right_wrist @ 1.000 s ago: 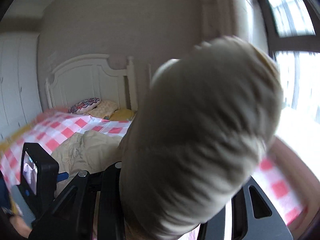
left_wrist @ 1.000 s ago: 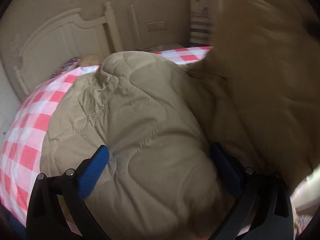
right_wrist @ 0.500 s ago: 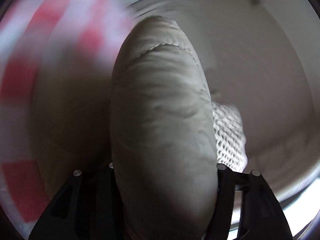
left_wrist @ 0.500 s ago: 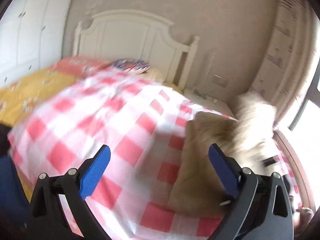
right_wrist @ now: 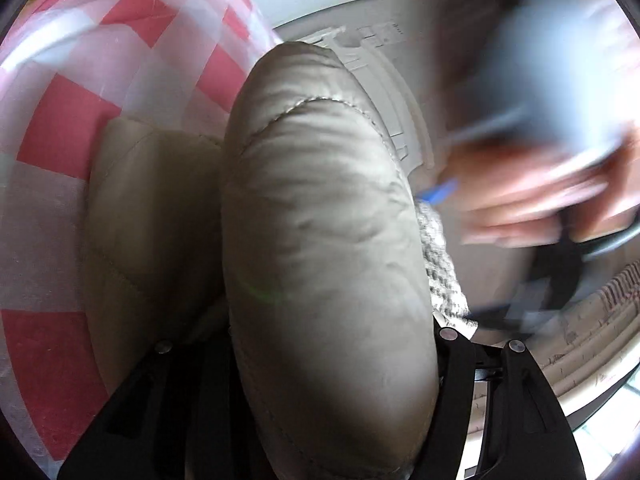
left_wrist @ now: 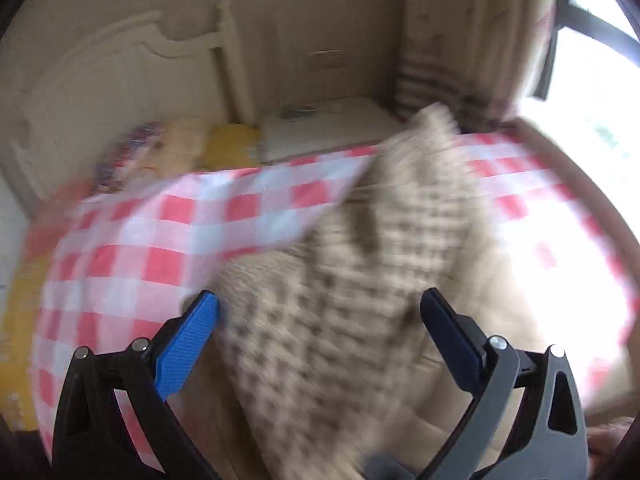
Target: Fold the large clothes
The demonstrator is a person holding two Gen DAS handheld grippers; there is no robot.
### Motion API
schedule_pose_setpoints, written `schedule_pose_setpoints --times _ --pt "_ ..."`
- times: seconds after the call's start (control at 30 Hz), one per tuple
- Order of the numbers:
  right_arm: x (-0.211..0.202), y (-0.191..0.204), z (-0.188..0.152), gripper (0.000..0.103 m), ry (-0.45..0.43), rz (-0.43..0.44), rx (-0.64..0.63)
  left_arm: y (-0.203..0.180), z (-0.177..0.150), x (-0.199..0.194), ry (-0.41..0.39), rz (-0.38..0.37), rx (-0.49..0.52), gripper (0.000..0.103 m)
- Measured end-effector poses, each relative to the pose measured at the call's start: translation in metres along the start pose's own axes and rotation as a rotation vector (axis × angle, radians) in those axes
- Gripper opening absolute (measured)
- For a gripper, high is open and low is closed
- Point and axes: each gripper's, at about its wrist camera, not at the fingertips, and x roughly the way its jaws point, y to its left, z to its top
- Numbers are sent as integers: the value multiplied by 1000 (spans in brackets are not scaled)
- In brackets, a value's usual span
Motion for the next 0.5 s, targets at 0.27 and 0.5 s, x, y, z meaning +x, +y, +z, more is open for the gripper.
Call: schedule_pose_setpoints --times 0.27,0.5 --pt "-25 26 -11 63 -22 -50 -71 27 -45 51 -24 -55 -135 101" --pt "-90 12 -44 82 -119 47 -65 40 -47 48 -61 -46 -161 101"
